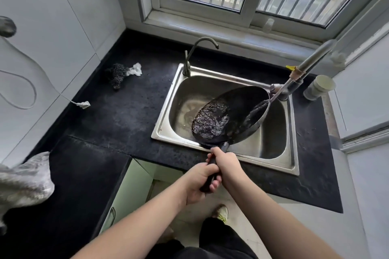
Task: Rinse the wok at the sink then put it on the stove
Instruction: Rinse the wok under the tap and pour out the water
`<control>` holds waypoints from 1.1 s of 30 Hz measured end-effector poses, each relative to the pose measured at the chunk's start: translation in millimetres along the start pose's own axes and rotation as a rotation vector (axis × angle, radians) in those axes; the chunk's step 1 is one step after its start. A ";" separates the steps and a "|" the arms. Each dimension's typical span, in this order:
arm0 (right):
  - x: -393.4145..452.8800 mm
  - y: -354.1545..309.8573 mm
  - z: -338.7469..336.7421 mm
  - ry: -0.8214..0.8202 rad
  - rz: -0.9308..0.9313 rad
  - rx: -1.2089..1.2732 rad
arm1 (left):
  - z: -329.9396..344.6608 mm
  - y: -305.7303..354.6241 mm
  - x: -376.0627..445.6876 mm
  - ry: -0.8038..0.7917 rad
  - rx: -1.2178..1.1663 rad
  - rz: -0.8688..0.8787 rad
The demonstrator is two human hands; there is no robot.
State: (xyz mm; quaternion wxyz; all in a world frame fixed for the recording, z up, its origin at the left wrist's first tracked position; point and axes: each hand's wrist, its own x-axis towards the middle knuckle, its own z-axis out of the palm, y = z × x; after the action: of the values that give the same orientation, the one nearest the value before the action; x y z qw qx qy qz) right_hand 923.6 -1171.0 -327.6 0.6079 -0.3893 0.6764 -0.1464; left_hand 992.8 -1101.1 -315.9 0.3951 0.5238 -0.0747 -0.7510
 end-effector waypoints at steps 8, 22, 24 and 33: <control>8.4 -25.6 -9.9 -0.098 0.203 0.354 | 26.0 47.6 -6.8 0.028 -0.223 -0.063; 17.5 -41.4 -23.2 -0.462 0.298 0.661 | 53.2 82.9 -10.9 0.146 0.196 -0.010; 16.0 -39.6 -24.2 -0.521 0.335 0.690 | 52.7 79.5 -10.1 0.166 0.309 -0.024; 20.1 -15.5 -17.5 -0.568 0.433 0.720 | 39.6 41.3 -3.5 0.200 0.696 0.053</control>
State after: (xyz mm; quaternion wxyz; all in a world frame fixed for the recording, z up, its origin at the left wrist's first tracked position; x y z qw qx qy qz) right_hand 913.4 -1200.1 -327.7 0.8800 -0.0303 0.4561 -0.1294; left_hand 981.0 -1138.7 -274.2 0.2179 0.6958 -0.3004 -0.6150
